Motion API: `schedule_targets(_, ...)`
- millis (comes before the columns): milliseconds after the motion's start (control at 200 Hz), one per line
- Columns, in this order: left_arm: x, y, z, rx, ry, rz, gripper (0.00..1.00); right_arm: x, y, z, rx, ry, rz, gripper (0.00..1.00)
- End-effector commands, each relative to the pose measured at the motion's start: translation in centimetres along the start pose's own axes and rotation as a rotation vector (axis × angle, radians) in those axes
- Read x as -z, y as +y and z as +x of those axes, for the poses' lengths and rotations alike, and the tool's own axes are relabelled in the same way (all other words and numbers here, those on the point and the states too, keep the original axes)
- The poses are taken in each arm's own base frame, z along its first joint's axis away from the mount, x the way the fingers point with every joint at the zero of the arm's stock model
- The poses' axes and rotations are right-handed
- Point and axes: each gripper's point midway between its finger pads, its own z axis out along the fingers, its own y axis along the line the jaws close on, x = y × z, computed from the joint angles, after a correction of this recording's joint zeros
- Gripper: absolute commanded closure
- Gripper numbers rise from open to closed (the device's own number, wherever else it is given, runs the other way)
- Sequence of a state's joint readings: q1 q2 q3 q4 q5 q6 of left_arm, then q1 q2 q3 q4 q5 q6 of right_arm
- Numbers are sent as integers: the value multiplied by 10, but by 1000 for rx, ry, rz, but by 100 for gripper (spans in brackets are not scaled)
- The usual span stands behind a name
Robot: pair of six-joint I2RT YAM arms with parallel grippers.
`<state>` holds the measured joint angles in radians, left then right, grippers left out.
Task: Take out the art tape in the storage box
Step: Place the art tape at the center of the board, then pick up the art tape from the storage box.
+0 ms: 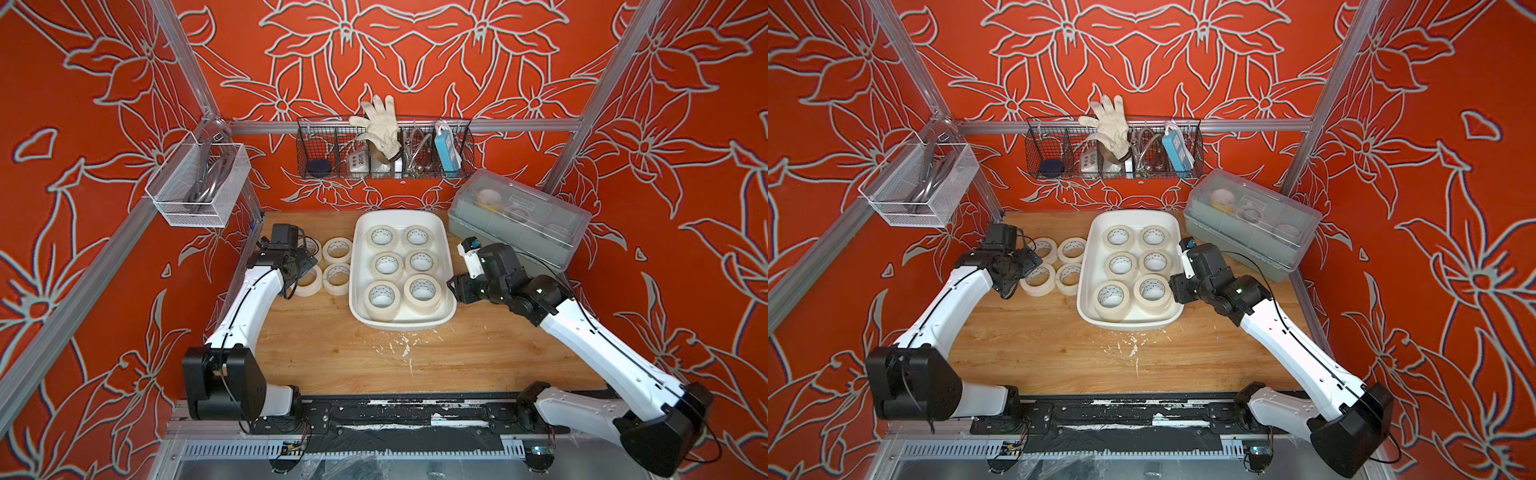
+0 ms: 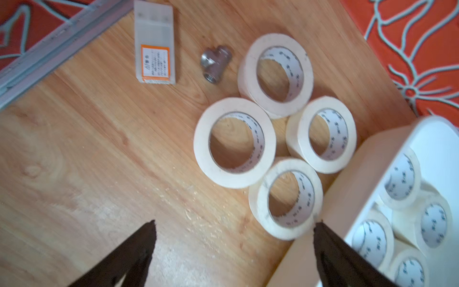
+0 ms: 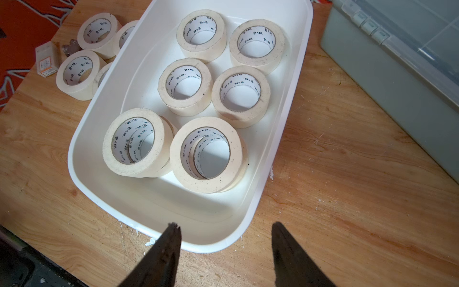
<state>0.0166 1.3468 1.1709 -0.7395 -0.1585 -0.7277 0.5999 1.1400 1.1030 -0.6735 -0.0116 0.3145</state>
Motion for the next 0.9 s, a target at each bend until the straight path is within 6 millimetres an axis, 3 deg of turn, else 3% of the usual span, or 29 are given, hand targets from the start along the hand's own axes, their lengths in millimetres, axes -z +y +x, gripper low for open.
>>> schedule_targets(0, 22, -8, 17, -107, 17, 45, 1, -5, 3, -1, 15, 11, -18, 38)
schedule_targets(205, 59, -38, 30, -204, -12, 172, 1, -12, 6, -2, 44, 35, -34, 36)
schedule_targets(310, 74, -56, 45, -257, 22, 259, 1, -17, 3, -1, 65, 60, -19, 27)
schedule_targets(435, 89, -75, 66, -333, 59, 362, 1, -26, 3, -4, 88, 81, -15, 22)
schedule_targets(711, 104, -83, 107, -442, 132, 457, 2, -52, 3, -18, 95, 120, -17, 22)
schedule_targets(896, 104, -81, 116, -480, 154, 478, 2, -78, 4, -16, 89, 191, -22, 25)
